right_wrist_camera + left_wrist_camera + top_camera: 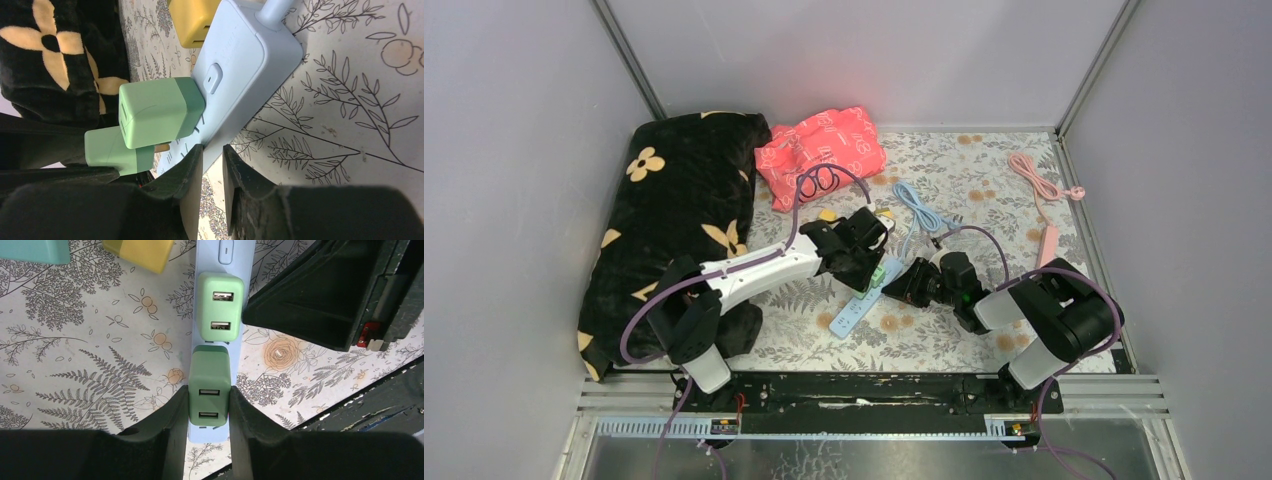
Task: Insert the plug
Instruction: Insert the plug into the socket.
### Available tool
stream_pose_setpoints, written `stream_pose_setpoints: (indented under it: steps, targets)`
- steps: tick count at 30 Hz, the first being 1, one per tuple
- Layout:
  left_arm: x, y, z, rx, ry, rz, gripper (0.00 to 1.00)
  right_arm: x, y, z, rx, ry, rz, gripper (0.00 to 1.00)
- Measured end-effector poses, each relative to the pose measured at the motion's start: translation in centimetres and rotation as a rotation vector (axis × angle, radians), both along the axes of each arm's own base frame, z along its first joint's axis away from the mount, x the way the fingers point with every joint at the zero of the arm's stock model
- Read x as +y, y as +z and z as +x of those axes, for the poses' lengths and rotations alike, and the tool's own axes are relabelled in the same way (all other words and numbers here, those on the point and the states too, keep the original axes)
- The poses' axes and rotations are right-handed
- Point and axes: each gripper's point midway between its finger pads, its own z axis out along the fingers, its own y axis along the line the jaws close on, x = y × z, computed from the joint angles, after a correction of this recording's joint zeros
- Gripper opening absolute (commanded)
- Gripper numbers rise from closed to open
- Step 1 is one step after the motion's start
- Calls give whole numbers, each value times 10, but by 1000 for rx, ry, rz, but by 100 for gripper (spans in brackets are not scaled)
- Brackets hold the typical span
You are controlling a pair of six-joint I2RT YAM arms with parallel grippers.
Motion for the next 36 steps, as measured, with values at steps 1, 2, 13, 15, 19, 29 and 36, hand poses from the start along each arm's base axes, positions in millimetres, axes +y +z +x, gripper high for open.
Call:
stream_pose_setpoints:
  steps: [1,2,13,15,19,29,36]
  targets:
    - [0,-1,0,-1,1,4,0,0,0,0,0,0,0,27]
    - [1,-2,1,-3,2,9,0,0,0,0,0,0,0,27]
    - [0,-6,1,-7,2,25,0,1,0,0,2,2,-3,27]
    - [0,-7,1,-9,2,27,0,1,0,0,2,2,-2,27]
    - [0,-6,3,-21,5,28,0,1,0,0,2,3,-3,27]
    - [-1,-8,6,-29,3,30,0,1,0,0,3,3,-3,26]
    - [-3,-12,5,-24,-1,35,0,1,0,0,6,3,-5,26]
